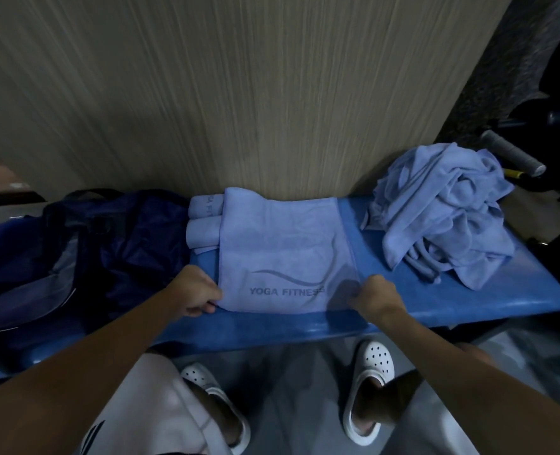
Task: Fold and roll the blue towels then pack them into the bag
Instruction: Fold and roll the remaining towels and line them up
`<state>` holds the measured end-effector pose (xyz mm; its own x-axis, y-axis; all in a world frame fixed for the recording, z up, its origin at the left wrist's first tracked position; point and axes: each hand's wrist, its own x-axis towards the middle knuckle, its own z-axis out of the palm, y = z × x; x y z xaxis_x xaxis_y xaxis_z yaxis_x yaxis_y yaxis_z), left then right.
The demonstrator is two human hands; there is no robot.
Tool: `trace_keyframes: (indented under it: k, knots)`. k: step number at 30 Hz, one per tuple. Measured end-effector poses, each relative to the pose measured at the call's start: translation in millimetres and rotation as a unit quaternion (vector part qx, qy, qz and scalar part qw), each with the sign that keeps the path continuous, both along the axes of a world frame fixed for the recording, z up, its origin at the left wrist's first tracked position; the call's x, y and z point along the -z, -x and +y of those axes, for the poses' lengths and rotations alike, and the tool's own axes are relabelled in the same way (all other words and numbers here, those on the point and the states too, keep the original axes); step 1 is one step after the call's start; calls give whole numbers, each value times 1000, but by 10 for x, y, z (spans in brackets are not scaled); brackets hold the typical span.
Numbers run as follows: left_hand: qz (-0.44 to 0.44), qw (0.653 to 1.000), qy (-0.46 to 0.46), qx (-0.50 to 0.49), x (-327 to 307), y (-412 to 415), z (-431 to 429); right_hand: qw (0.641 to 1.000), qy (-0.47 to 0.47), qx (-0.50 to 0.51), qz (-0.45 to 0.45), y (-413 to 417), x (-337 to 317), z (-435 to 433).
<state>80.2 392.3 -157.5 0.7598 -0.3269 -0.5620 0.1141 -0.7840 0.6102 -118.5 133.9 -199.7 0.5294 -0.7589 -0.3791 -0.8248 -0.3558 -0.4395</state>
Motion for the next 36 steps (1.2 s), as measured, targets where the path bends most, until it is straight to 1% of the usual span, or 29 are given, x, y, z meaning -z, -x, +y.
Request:
trace_keyframes:
  k: [4, 7, 11, 13, 15, 17, 20, 21, 23, 24, 25, 26, 29, 31, 32, 36]
  knots:
    - [-6, 1000, 22, 2, -10, 44, 5, 1000, 8, 7, -9, 33, 25, 28]
    - [-7, 1000, 26, 4, -11, 58, 2, 999, 33, 13, -14, 76, 26, 62]
    - [1, 1000, 13, -3, -12, 74, -4, 999, 19, 31, -21, 87, 53, 83]
    - [1, 1000, 15, -14, -37, 70, -18, 998, 8, 41, -42, 76, 49, 67]
    - [-4, 1000, 23, -19, -92, 62, -41, 994, -7, 62, -87, 49, 1, 27]
    - [-5, 999, 33, -21, -159, 26, -66, 986, -54, 91, -131, -24, -86, -40]
    - [13, 996, 69, -45, -309, -42, -123, 959, -155, 141, -189, -160, -250, -164]
    - [1, 993, 100, -62, -338, -70, -152, 943, -177, 150, -238, -204, -320, -197]
    - [-55, 976, 178, -111, -343, -106, -195, 895, -194, 170, -363, -260, -442, -240]
    - [-85, 968, 195, -131, -309, -111, -199, 879, -194, 181, -397, -266, -451, -260]
    - [-104, 967, 188, -135, -250, -110, -193, 879, -194, 186, -394, -259, -421, -262]
    - [-108, 971, 171, -127, -164, -92, -173, 892, -187, 186, -368, -232, -341, -246]
    - [-74, 983, 119, -120, 85, -67, -98, 954, -119, 160, -224, -180, -14, -231]
    - [-73, 986, 96, -115, 182, -78, -70, 976, -80, 149, -136, -155, 42, -187]
    - [-78, 987, 90, -109, 205, -89, -63, 980, -66, 145, -119, -147, 41, -167]
    - [-91, 988, 83, -92, 246, -104, -60, 989, -29, 105, -99, -132, 64, -104]
